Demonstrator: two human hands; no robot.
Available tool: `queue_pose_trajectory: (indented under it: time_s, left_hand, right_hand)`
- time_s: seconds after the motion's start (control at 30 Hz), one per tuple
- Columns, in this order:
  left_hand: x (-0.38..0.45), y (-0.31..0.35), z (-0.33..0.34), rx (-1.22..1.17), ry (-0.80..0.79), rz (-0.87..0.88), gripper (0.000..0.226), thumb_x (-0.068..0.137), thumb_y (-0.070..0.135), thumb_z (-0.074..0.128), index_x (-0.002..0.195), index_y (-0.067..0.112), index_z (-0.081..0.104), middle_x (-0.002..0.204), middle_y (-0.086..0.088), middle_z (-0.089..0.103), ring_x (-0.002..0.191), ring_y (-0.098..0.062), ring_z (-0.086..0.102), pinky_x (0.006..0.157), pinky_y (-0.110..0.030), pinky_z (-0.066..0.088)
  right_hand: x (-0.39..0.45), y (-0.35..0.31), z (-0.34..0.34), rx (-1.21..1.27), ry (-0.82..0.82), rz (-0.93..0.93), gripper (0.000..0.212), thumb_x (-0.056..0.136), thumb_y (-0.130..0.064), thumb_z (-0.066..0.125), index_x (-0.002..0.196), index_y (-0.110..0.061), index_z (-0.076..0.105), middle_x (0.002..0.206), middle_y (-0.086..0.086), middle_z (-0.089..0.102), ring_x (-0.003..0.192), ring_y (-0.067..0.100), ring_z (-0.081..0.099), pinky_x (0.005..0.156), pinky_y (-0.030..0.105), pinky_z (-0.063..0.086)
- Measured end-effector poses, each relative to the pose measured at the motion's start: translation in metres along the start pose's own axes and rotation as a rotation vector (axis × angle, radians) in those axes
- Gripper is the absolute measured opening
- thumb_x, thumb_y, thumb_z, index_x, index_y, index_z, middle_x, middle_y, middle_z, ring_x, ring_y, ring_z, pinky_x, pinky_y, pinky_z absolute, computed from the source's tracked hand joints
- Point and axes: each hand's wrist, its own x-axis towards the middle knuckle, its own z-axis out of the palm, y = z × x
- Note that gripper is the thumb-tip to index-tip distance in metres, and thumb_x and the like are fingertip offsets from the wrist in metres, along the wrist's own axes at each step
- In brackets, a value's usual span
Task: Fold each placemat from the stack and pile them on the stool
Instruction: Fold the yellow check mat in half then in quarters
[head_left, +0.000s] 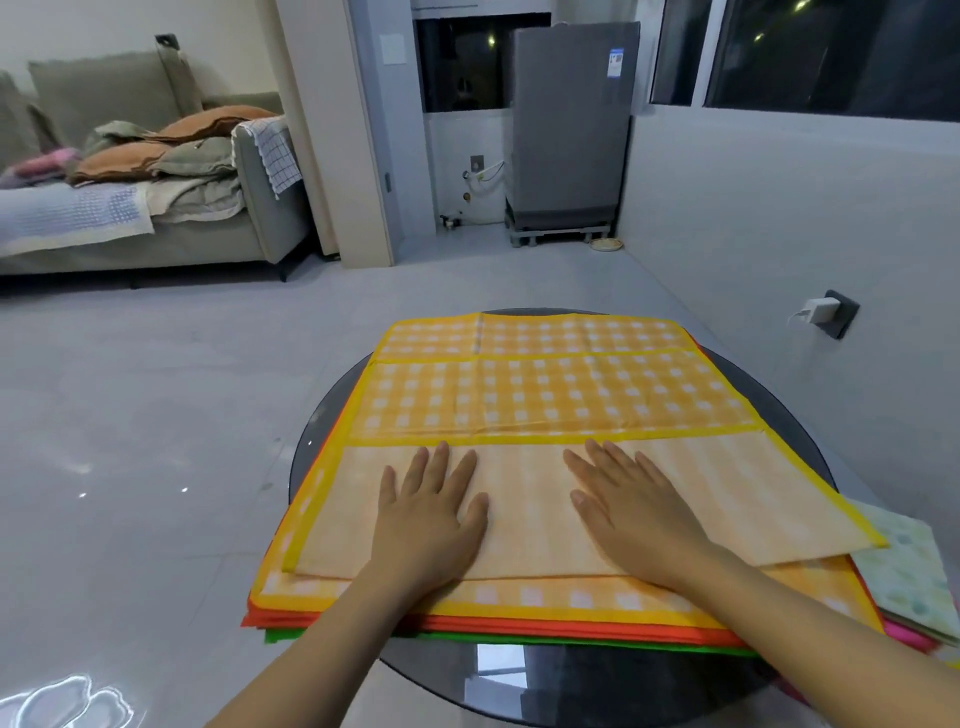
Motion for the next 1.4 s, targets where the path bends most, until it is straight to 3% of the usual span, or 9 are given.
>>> queue_pose_trajectory:
  time_s: [0.2,0.3,0.57,0.7,1.07,1.27,1.4]
  left_hand:
    - [-0.012,-0.053,-0.005,0.022,0.022,-0.089,0.073,0.081,0.066,-0.004,0.149,0.039,-0.003,0.159,0.007,-0.010,0.146,-0.015,-0.012,0.119,-0.043,-0.006]
    - [-0.013,-0.056,-0.005,0.016,0.024,-0.084,0.059,0.096,0.057,0.010,0.150,0.037,-0.003,0.159,0.006,-0.009,0.146,-0.016,-0.012,0.119,-0.042,-0.007]
    - [-0.010,-0.030,-0.029,-0.083,-0.003,-0.056,0.054,0.100,0.045,0.019,0.151,0.026,0.016,0.160,0.000,0.000,0.147,-0.015,-0.006,0.117,-0.049,-0.007]
    - [0.027,-0.012,-0.047,-0.169,0.011,-0.008,0.051,0.100,0.045,0.023,0.148,0.026,0.025,0.160,0.000,0.004,0.147,-0.013,-0.002,0.118,-0.046,-0.006]
    - [0.178,0.019,-0.044,-0.279,0.068,0.021,0.043,0.101,0.035,0.032,0.142,0.022,0.038,0.154,-0.002,0.029,0.145,-0.015,0.016,0.116,-0.045,0.005]
    - [0.230,0.011,-0.024,-0.213,0.209,0.030,0.035,0.098,0.036,0.039,0.127,0.024,0.055,0.128,-0.005,0.052,0.127,-0.023,0.040,0.110,-0.041,0.017]
    - [0.235,0.007,-0.015,-0.230,0.314,0.020,0.024,0.094,0.033,0.049,0.109,0.019,0.062,0.113,-0.006,0.054,0.115,-0.027,0.043,0.098,-0.035,0.023]
  right_hand:
    - [0.002,-0.001,0.002,-0.008,0.009,0.007,0.053,0.099,-0.047,0.009,0.149,-0.036,-0.002,0.158,-0.009,-0.008,0.145,0.008,-0.012,0.117,0.032,-0.008]
    - [0.003,-0.003,0.004,-0.010,0.005,0.007,0.053,0.099,-0.046,0.010,0.149,-0.035,-0.002,0.158,-0.007,-0.009,0.145,0.009,-0.012,0.117,0.032,-0.009]
    - [0.008,0.004,-0.019,0.066,0.042,-0.021,0.050,0.101,-0.040,0.020,0.150,-0.031,0.010,0.159,-0.007,0.004,0.146,0.008,-0.003,0.117,0.029,-0.004]
    - [0.040,0.014,-0.043,0.050,0.127,-0.009,0.048,0.101,-0.039,0.025,0.148,-0.029,0.021,0.157,-0.006,0.016,0.145,0.008,0.007,0.116,0.028,0.002]
    - [0.168,0.052,-0.051,0.027,0.147,0.073,0.043,0.101,-0.036,0.029,0.143,-0.028,0.033,0.152,-0.003,0.032,0.142,0.013,0.024,0.112,0.032,0.014]
    - [0.207,0.067,-0.038,0.093,0.203,0.163,0.035,0.098,-0.036,0.039,0.130,-0.024,0.047,0.134,0.000,0.046,0.127,0.023,0.034,0.103,0.035,0.023]
    - [0.212,0.074,-0.032,0.115,0.272,0.189,0.023,0.095,-0.036,0.045,0.111,-0.021,0.055,0.115,0.000,0.052,0.116,0.024,0.038,0.096,0.034,0.023]
